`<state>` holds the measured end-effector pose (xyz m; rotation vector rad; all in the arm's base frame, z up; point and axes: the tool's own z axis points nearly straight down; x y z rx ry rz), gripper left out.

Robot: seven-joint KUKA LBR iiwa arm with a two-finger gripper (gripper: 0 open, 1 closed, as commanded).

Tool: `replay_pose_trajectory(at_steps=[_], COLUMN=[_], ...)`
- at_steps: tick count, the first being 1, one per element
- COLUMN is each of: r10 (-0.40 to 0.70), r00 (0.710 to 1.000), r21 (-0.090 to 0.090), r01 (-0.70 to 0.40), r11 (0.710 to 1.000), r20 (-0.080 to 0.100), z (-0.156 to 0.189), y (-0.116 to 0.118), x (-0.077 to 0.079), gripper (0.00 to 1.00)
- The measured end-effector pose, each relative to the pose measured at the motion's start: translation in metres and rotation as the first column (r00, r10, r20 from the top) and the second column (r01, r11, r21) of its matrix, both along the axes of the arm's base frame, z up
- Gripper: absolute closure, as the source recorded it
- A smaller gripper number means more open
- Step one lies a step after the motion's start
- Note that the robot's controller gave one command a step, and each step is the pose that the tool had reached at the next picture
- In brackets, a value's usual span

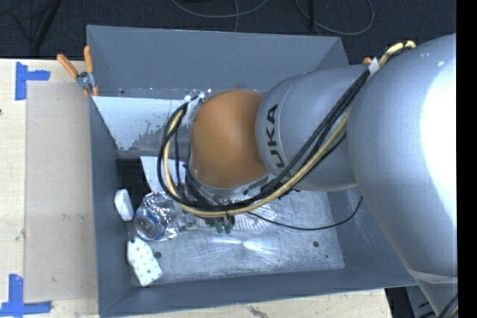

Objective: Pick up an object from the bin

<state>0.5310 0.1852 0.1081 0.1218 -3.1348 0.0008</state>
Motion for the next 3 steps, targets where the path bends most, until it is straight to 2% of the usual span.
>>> replay_pose_trajectory(at_steps=[1,2,3], r10=[0.01,-0.025,-0.025], r00=[1.0,1.0,1.0], r21=[0.002,0.0,0.001], r01=[-0.01,0.025,0.025], r11=[1.0,1.0,1.0], r20=[0.007,-0.002,0.004], z=[0.043,0.085,0.083], y=[0.0,-0.018,-0.008], x=[0.003,0.0,0.008], gripper=[1.0,1.0,0.0])
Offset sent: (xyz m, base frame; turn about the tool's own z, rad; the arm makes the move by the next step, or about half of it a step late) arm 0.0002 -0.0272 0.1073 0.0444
